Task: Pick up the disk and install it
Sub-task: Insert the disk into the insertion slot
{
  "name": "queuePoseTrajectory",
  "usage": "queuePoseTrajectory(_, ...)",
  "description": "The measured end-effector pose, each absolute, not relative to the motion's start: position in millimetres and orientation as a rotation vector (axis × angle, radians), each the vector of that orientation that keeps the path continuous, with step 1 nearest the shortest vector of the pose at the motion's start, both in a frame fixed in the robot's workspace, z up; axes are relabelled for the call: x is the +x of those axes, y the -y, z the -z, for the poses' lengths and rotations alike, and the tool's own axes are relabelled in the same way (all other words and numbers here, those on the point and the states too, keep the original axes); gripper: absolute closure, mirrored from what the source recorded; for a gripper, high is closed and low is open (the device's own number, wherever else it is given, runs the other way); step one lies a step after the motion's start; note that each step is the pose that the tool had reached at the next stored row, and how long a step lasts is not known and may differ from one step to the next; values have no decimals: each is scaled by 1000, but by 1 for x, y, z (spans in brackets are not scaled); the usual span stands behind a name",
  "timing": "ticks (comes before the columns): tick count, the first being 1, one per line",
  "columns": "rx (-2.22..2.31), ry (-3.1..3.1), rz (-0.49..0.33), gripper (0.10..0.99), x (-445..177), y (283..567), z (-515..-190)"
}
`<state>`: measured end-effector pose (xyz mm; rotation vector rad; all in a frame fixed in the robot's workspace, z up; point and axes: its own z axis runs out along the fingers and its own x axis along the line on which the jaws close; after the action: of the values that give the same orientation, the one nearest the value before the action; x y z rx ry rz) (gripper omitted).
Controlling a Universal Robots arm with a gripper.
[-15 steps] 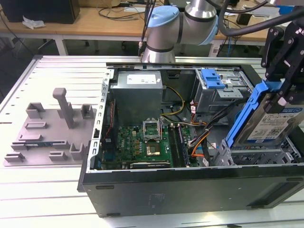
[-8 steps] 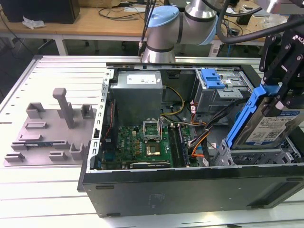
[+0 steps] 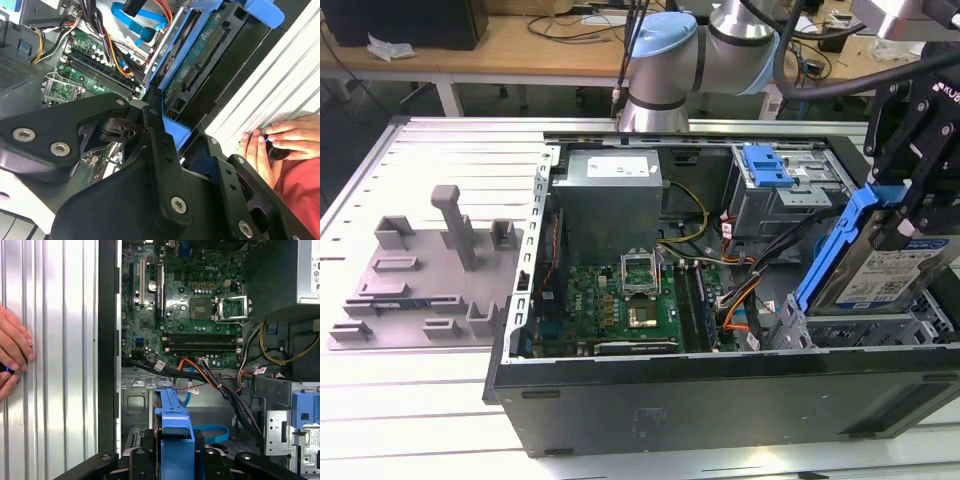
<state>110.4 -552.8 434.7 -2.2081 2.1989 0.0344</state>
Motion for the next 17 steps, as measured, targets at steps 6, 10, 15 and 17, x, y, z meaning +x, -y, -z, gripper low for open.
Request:
queuePoseTrajectory(6,-2208,-2199,-35,718,110,554,-431)
queuePoseTrajectory(10,-2208,-2199,-35,718,110,555,-428)
queuePoseTrajectory(15,-2208,-2199,-35,718,110,557,-424)
queuePoseTrajectory(17,-2208,-2199,-35,718,110,558,-422)
